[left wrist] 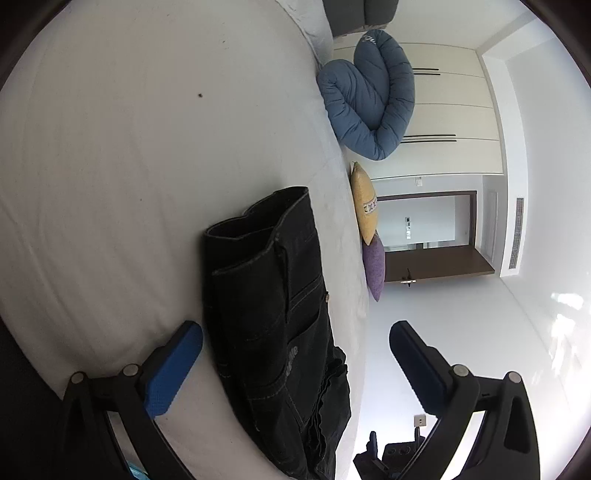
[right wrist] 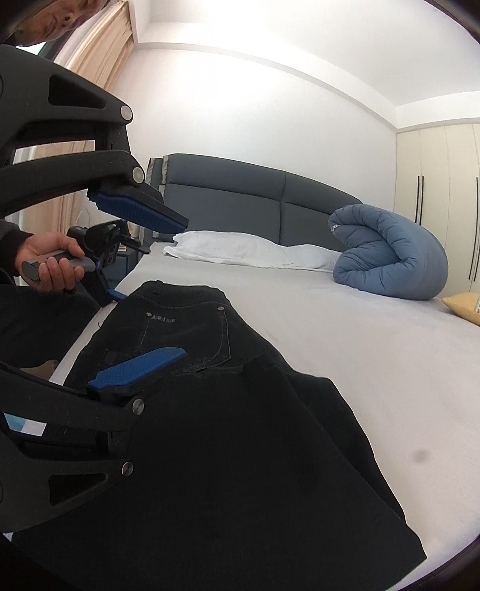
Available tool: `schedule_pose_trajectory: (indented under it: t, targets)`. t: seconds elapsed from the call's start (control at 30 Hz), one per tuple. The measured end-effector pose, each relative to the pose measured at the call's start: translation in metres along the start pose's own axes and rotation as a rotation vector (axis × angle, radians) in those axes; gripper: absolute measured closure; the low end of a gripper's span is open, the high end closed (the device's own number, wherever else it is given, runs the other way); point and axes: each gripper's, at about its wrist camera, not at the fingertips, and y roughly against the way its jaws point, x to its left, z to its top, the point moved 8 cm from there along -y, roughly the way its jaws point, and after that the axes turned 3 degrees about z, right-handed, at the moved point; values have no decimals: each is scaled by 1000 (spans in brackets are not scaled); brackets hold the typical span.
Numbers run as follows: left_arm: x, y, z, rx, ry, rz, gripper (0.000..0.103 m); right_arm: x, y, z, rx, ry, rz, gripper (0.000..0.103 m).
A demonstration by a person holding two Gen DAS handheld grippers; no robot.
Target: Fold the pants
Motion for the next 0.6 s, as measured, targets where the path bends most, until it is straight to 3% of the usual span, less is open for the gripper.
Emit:
schedule_pose_trajectory:
  t: [0.13,0.2,0.43,0.5,0.57,0.6]
  targets:
    - [0,-4,13,-19,44,-23,0,3,-10,-4,14,2,-8,39]
    - [2,-6,18,-22,63,-34,0,0,5,-10,14,-5,-4,39]
    - [-5,-13,24,4,112,-18,1,-5,-15,1,33,8,-23,39]
    - [-3,-15,28,2,158,-21,7,-6,-14,2,35,14,-25,39]
    - [0,-20,30,14,167,12,40,-6,-15,3,38,23,-35,39]
    - [2,-24,29,28,173,27,49,-6,-16,3,40,27,-45,39]
